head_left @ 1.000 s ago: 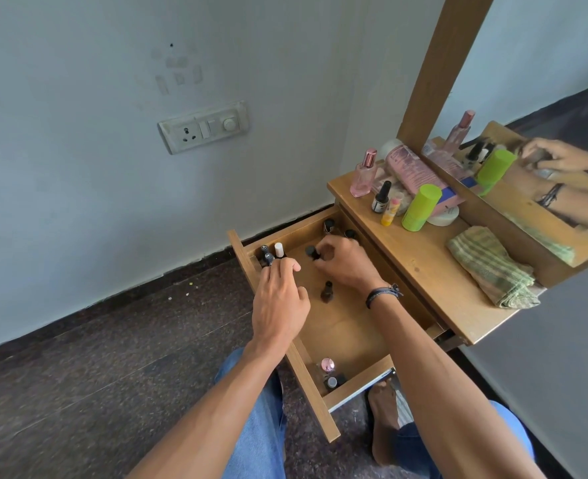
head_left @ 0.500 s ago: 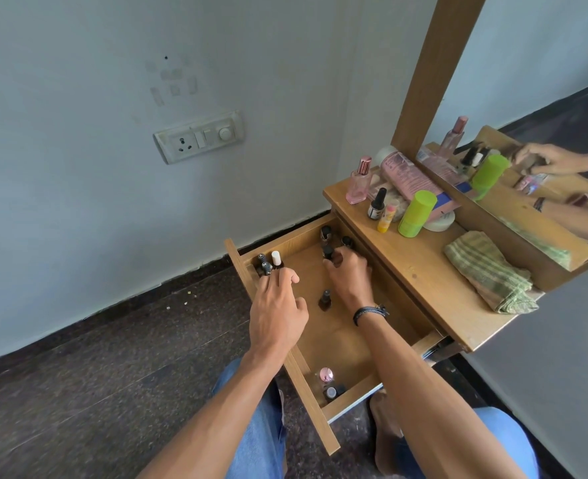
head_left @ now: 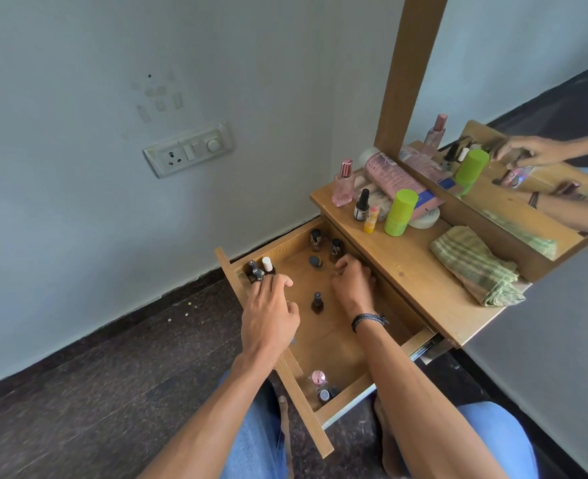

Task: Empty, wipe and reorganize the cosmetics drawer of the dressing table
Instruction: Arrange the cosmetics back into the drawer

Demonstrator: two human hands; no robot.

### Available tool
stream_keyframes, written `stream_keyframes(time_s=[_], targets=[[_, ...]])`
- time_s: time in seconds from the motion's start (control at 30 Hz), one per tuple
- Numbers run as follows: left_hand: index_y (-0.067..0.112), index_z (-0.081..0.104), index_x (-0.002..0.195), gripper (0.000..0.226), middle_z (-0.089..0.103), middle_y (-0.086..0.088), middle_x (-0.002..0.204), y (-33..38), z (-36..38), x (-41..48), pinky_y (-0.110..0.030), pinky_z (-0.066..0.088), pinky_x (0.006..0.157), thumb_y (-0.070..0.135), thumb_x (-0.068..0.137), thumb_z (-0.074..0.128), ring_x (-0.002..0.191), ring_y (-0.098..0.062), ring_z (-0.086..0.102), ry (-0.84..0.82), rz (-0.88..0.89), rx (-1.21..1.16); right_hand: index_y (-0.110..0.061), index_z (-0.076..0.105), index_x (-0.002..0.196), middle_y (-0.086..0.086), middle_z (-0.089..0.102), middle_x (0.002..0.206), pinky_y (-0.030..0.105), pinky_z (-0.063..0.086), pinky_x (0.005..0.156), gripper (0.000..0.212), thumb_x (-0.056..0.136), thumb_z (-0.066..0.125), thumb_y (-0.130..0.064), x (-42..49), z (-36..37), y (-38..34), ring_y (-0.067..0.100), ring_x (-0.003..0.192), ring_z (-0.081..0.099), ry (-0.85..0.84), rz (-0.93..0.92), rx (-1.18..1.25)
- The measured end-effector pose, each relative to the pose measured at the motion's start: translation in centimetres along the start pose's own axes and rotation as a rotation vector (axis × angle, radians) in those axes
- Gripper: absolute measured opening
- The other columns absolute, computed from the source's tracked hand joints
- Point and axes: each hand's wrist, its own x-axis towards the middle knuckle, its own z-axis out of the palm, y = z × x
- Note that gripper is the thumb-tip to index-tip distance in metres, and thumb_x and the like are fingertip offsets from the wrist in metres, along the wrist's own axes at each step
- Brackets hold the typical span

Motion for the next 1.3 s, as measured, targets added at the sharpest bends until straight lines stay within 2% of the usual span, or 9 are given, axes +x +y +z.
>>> stream_keyframes(time_s=[0.2,0.37,0.5,0.6,0.7,0.83,0.93,1.03,1.3], targets=[[0.025,0.051,0.135,0.035,0.053,0.008,0.138,1.4,-0.1,2.9,-0.014,0.039,0.077,0.021,0.101,0.054,0.127,-0.010,0.049,-0.080,-0.015,-0.119,-0.029,0.051,0.093,0.001,0.060,0.098,0.038,0.046,0.083,0.013,0.084,0.057,-0.021,-0.1,-0.2,-0.1,0.023,0.092,0.056,-0.042,-0.029,-0.003],[0.021,0.050,0.140,0.041,0.051,0.001,0.144,3.7,0.7,7.0,-0.025,0.042,0.085,0.026,0.100,0.058,0.127,-0.018,0.053,-0.133,-0.045,-0.153,-0.026,0.051,0.097,0.003,0.058,0.100,0.036,0.035,0.076,0.011,0.091,0.058,-0.020,-0.4,-0.4,0.0,0.024,0.091,0.051,-0.041,-0.073,-0.045],[0.020,0.052,0.139,0.048,0.054,-0.002,0.142,4.2,2.6,8.6,-0.038,0.050,0.090,0.034,0.096,0.066,0.122,-0.025,0.059,-0.211,-0.081,-0.110,-0.021,0.051,0.098,0.007,0.061,0.096,0.037,0.045,0.073,0.006,0.095,0.054,-0.017,-0.7,-0.7,-0.3,0.031,0.089,0.059,0.029,-0.117,-0.119],[0.021,0.058,0.134,0.040,0.058,-0.004,0.139,4.1,3.5,9.0,-0.039,0.051,0.093,0.027,0.095,0.067,0.120,-0.028,0.061,-0.209,-0.064,-0.055,-0.019,0.050,0.101,0.007,0.065,0.089,0.034,0.041,0.063,0.008,0.096,0.055,-0.019,-0.9,-0.7,-0.5,0.033,0.083,0.064,0.100,-0.188,-0.173],[0.020,0.064,0.128,0.034,0.061,-0.007,0.134,4.2,3.9,9.3,-0.041,0.053,0.095,0.013,0.095,0.065,0.117,-0.031,0.063,-0.181,-0.060,-0.047,-0.021,0.047,0.118,0.006,0.069,0.086,0.034,0.041,0.057,0.025,0.094,0.051,-0.012,-0.8,-0.5,-0.7,0.035,0.081,0.068,0.155,-0.258,-0.203],[0.019,0.067,0.124,0.032,0.065,-0.006,0.129,4.0,4.2,10.1,-0.042,0.053,0.095,0.012,0.093,0.066,0.114,-0.030,0.064,-0.106,-0.046,-0.087,-0.027,0.036,0.145,0.011,0.073,0.098,0.035,0.045,0.053,0.052,0.097,0.047,-0.010,-0.4,-0.1,-0.6,0.035,0.079,0.071,0.215,-0.339,-0.280],[0.020,0.066,0.125,0.033,0.067,-0.005,0.126,4.0,4.4,10.6,-0.041,0.055,0.094,0.011,0.093,0.066,0.112,-0.028,0.066,-0.080,-0.026,-0.126,-0.029,0.032,0.155,0.013,0.070,0.120,0.038,0.050,0.060,0.060,0.100,0.046,-0.010,-0.1,-0.2,-0.5,0.037,0.094,0.070,0.192,-0.352,-0.358],[0.018,0.065,0.124,0.033,0.069,-0.006,0.122,4.1,4.6,10.9,-0.042,0.056,0.093,0.014,0.092,0.068,0.110,-0.027,0.067,-0.071,0.024,-0.129,-0.028,0.037,0.154,0.013,0.065,0.131,0.042,0.055,0.070,0.053,0.103,0.044,-0.014,0.0,-0.3,-0.6,0.038,0.108,0.067,0.183,-0.342,-0.374],[0.012,0.065,0.121,0.029,0.069,-0.010,0.117,5.1,5.0,12.1,-0.047,0.058,0.084,0.018,0.092,0.068,0.103,-0.034,0.069,-0.008,0.147,-0.041,-0.023,0.050,0.137,0.008,0.067,0.121,0.039,0.050,0.061,0.035,0.104,0.045,-0.014,-0.8,-0.4,-1.0,0.036,0.095,0.070,0.229,-0.296,-0.359]])
